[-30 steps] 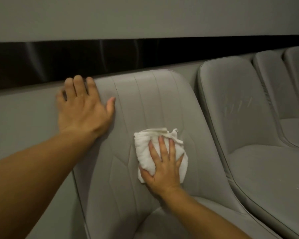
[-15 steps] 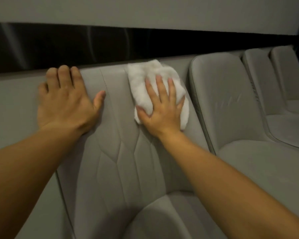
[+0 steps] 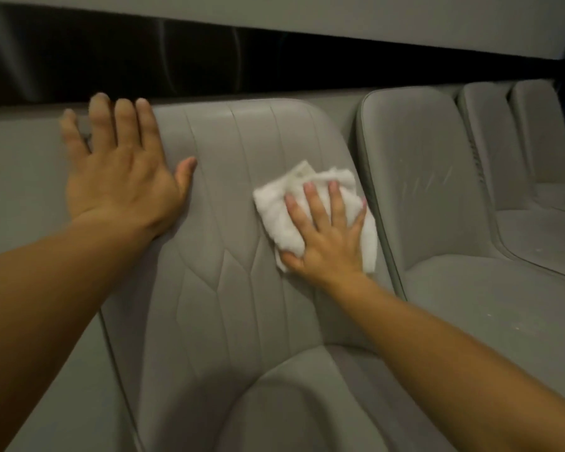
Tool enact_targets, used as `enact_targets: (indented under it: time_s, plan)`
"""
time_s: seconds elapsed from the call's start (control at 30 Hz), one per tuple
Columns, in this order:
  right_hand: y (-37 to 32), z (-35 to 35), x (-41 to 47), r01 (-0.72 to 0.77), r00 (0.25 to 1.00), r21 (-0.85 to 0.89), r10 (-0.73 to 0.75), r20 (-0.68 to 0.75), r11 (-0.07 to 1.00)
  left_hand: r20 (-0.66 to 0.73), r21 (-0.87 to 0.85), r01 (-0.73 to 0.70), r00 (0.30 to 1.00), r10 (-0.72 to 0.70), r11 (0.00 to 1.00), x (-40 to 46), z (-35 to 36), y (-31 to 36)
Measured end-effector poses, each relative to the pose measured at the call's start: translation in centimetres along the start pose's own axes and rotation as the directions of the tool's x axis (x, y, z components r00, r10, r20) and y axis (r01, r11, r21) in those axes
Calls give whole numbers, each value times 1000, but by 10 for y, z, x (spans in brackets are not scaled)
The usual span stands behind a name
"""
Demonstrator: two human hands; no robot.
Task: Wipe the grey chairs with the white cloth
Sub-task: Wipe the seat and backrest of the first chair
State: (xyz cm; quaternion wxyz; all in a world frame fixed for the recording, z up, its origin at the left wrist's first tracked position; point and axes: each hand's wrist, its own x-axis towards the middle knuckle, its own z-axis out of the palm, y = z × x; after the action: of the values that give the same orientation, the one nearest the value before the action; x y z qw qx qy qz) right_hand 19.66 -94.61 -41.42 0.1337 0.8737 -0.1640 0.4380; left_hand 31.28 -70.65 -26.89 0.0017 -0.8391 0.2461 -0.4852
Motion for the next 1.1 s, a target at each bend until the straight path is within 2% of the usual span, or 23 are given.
enact_targets:
  time_s: [0.1,0.17,0.27,0.4,0.53,0.67,0.73,0.83,0.97,1.1]
  plan:
    - [2,-20,49,-54,999,45,54,1,998,17,24,-1,1000,0,1000,-2,1,3]
    - [1,-22,46,-80,996,73,78,31,994,45,75,-82,996,79,994,-12,5,7]
    - [7,-12,-10,-61,997,36,59,58,997,94,80,-140,987,133,987,-15,4,6]
    - [31,12,-115,59,989,-79,-48,139,995,190,61,-116,976,102,991,-24,-11,13]
    - [38,16,-180,145,969,-97,-121,215,985,281,105,-282,928,244,954,-69,-11,25]
    - [37,12,-164,135,947,-82,-104,304,988,316,95,-215,932,175,972,-78,-15,37]
    - [31,11,-153,96,940,-78,-65,334,992,369,63,-261,903,220,963,-102,-7,52]
    - [27,13,-131,52,969,-92,-28,247,994,377,32,-416,847,374,909,-142,14,58]
    - [28,7,-84,26,981,-100,-6,194,995,355,82,-372,878,322,925,-148,21,64]
    - [21,3,-92,-25,973,-60,38,227,998,373,52,-359,873,315,932,-166,22,70]
